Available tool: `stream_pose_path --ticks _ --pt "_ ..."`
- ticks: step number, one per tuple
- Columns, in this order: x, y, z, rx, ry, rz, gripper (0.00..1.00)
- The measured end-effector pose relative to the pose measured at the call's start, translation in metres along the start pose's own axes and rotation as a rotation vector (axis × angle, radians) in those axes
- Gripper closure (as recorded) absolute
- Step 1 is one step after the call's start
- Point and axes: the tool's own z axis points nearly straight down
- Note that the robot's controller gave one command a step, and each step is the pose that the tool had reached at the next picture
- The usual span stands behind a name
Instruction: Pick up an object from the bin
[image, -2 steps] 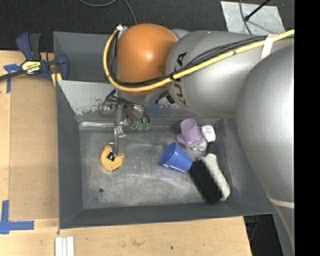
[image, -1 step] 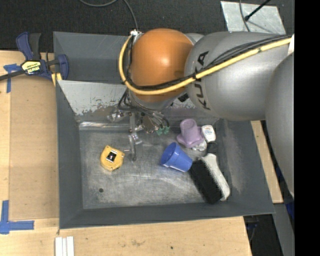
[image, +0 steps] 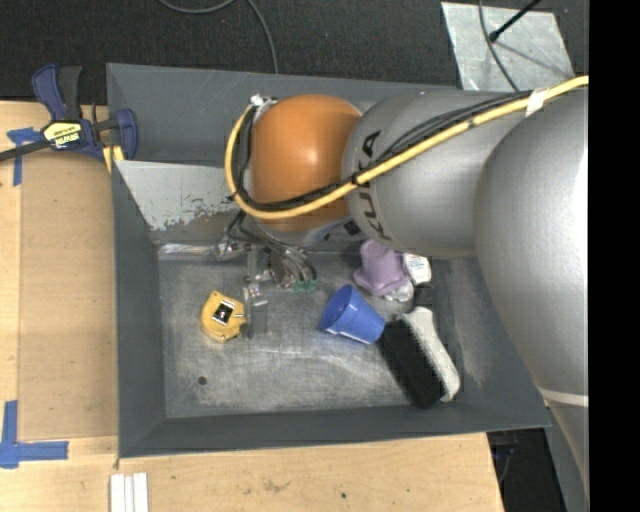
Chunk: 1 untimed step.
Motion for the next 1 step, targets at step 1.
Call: stream_pose_path --ticks 1 --pt "-0.0059 -0.0039 0.0416 0.0 0.008 -0.053 0.0"
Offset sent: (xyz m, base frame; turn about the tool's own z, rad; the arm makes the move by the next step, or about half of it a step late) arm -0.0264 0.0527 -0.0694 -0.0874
